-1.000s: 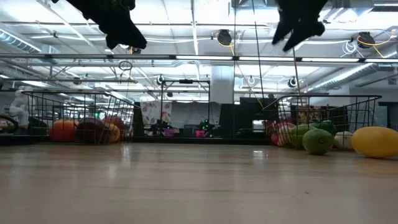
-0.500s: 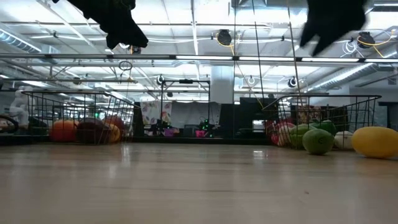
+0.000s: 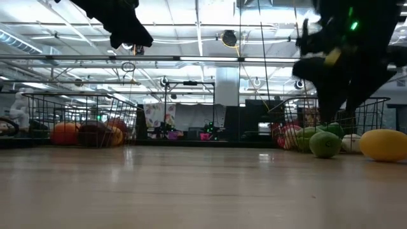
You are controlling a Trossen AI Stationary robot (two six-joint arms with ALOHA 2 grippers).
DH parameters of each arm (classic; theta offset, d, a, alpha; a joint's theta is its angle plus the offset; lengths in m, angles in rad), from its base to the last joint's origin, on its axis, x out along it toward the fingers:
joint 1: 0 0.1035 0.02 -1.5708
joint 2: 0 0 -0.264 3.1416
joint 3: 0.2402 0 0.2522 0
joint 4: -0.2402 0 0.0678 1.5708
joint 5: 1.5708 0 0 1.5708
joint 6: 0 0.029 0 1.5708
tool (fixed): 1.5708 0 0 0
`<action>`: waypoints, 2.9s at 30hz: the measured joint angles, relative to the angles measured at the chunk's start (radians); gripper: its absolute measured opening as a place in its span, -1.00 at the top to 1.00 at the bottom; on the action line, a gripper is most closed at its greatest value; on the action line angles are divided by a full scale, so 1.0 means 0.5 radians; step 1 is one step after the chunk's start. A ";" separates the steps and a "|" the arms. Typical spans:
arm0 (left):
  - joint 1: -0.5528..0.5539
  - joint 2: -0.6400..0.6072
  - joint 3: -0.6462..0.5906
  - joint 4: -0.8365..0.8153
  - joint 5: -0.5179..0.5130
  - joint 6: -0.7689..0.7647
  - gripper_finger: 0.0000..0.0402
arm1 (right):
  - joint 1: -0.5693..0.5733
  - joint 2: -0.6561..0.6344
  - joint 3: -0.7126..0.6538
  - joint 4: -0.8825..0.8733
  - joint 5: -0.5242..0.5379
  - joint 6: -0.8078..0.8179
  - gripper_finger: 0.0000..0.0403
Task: Sort produce into baskets
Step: Put the lime into the left wire basket
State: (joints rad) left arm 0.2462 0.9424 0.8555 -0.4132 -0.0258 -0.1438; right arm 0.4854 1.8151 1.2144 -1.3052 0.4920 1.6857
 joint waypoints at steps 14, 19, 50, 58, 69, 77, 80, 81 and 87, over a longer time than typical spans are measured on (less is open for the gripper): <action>0.000 0.000 0.000 0.081 -0.026 0.005 0.55 | -0.255 0.239 -0.167 0.249 0.000 -0.030 -0.50; 0.000 0.000 0.000 0.077 -0.026 0.001 0.55 | -0.292 0.224 -0.323 0.546 0.043 -0.137 -0.48; -0.376 0.185 -0.001 0.175 0.416 0.460 0.55 | -0.176 0.241 0.646 0.716 0.084 -2.214 -0.06; -0.661 0.278 -0.002 0.265 0.397 0.693 0.51 | -0.271 0.241 0.882 0.612 0.153 -2.954 -0.06; -0.808 0.346 -0.002 0.342 -0.202 0.628 -0.35 | -0.485 0.097 0.939 0.772 0.153 -3.367 -0.07; -0.812 0.597 -0.002 0.453 -0.246 0.614 -0.73 | -0.594 0.121 0.939 1.133 -0.167 -3.522 -0.07; -0.813 0.662 -0.002 0.517 -0.373 0.620 -0.76 | -0.593 0.121 0.939 1.186 -0.220 -3.553 -0.07; -0.812 0.671 -0.002 0.549 -0.406 0.624 -0.76 | -0.592 0.121 0.939 1.184 -0.215 -3.553 -0.07; -0.814 0.678 -0.002 0.651 -0.422 0.653 -0.77 | -0.588 0.121 0.939 1.183 -0.205 -3.560 -0.07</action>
State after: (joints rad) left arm -0.1608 1.2816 0.8547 -0.0877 -0.2367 0.1827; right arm 0.1913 1.8755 1.6840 -0.7139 0.3894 -0.0944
